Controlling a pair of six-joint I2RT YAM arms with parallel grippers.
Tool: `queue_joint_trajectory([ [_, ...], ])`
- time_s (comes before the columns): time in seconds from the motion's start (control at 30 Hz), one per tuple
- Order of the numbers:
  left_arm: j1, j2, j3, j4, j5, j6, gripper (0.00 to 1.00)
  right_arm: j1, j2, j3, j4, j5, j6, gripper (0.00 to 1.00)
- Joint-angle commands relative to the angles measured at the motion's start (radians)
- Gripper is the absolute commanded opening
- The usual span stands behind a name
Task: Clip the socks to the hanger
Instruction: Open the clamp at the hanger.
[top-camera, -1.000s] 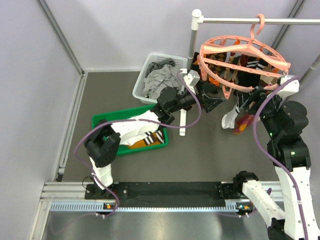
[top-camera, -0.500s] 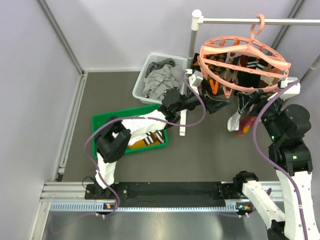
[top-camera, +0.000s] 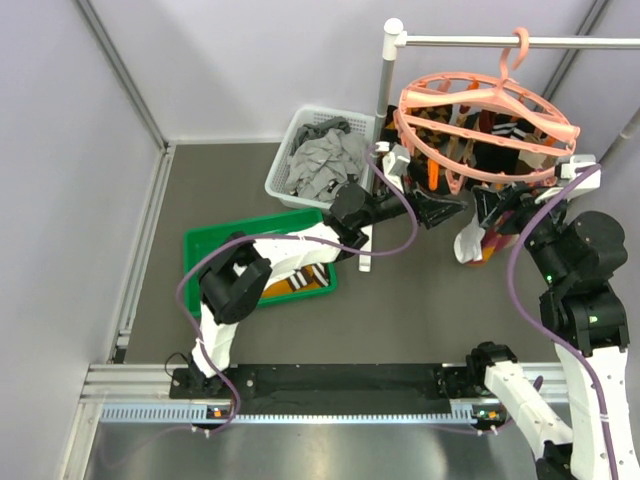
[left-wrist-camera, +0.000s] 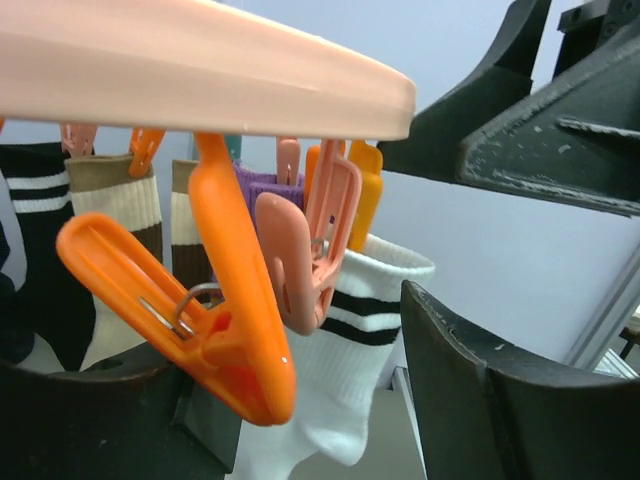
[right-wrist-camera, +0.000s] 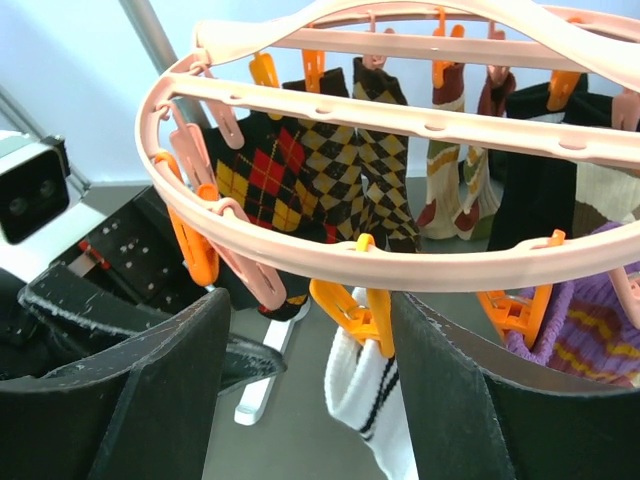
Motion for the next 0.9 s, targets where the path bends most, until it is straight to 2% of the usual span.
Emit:
queue_joint_trajectory([
  [0.0, -0.004, 0.012, 0.06, 0.079, -0.03, -0.001, 0.63, 0.017, -0.012, 0.053, 0.035, -0.046, -0.024, 0.65],
  [0.1, -0.006, 0.02, 0.071, 0.088, -0.039, -0.007, 0.6, 0.018, -0.02, 0.056, 0.035, -0.062, -0.033, 0.65],
  [0.23, -0.007, 0.022, 0.072, 0.096, -0.044, -0.017, 0.48, 0.021, -0.021, 0.062, 0.029, -0.086, -0.042, 0.65],
  [0.27, -0.009, 0.022, 0.072, 0.091, -0.044, -0.017, 0.42, 0.021, -0.021, 0.065, 0.026, -0.1, -0.044, 0.65],
  [0.43, -0.015, 0.012, 0.054, 0.081, -0.042, -0.009, 0.32, 0.023, -0.006, 0.093, -0.001, -0.14, -0.041, 0.65],
  [0.7, -0.026, -0.02, 0.014, 0.047, -0.071, 0.025, 0.09, 0.021, 0.042, 0.141, -0.09, -0.195, -0.033, 0.65],
  [0.87, -0.063, -0.066, -0.006, -0.085, -0.18, 0.161, 0.01, 0.023, 0.059, 0.139, -0.119, -0.195, -0.032, 0.56],
])
